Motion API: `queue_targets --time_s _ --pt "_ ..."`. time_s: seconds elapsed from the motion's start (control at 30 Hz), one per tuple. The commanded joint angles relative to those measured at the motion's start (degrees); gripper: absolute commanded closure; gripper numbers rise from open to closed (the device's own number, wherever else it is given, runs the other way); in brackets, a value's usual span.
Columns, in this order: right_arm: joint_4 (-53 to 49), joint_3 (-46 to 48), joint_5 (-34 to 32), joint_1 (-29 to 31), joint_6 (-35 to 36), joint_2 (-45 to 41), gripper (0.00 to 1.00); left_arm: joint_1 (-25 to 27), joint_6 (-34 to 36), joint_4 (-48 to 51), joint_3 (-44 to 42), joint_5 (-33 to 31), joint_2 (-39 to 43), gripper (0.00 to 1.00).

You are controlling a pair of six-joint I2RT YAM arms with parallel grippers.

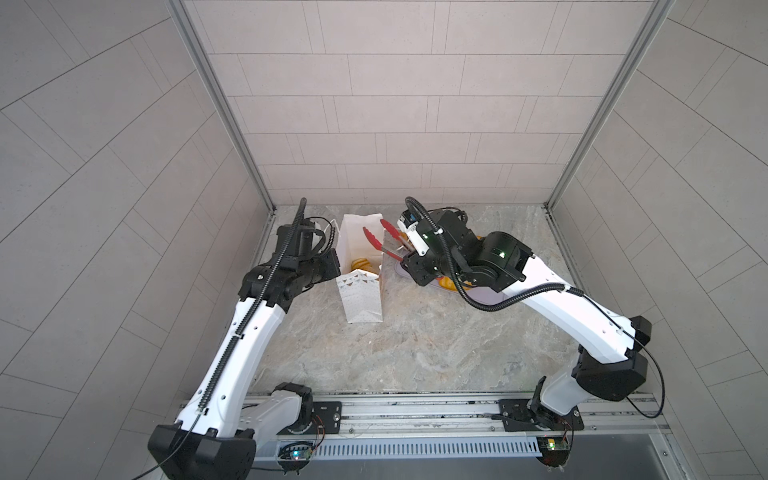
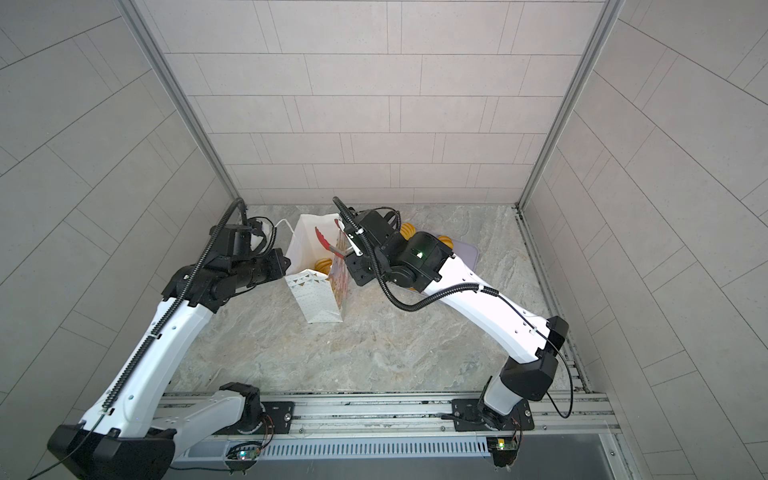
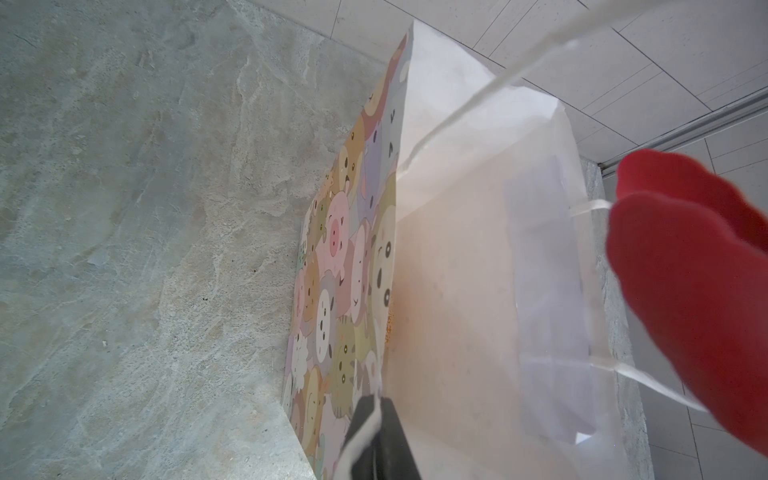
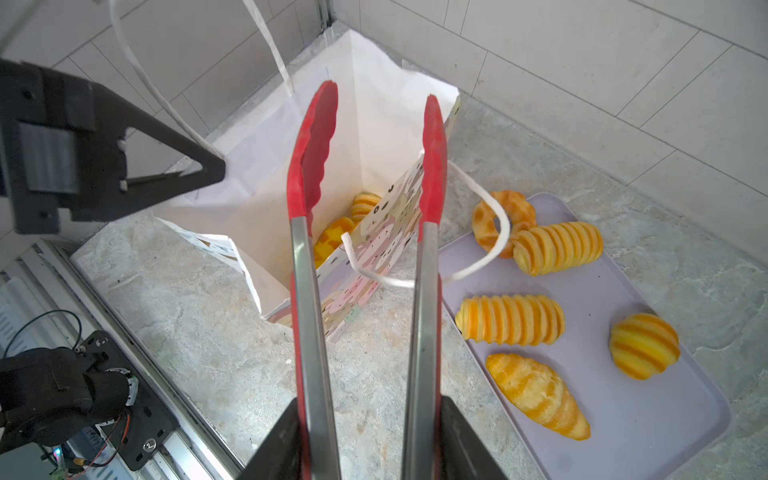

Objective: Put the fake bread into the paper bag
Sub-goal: 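Move the empty tongs back over the bread tray with the right gripper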

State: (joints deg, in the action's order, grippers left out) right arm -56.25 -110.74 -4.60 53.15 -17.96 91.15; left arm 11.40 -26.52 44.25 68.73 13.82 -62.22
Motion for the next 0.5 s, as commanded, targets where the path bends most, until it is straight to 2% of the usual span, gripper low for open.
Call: queue_targets --time_s 0.0,0.23,0.47 --pt "3.1 -3.5 -1.4 0.1 0.5 -1.3 0.53 0.2 -0.1 -0.1 -0.5 -0.6 1.4 0.93" --pt "3.2 -7.1 -2.5 -0.7 1.7 -1.1 0.53 0.2 -0.2 0.0 -0.6 -0.8 1.4 0.92" --pt "2.9 -5.9 -3.0 -4.9 2.2 -4.5 0.53 0.2 0.0 0.0 -0.7 -0.9 1.4 0.92"
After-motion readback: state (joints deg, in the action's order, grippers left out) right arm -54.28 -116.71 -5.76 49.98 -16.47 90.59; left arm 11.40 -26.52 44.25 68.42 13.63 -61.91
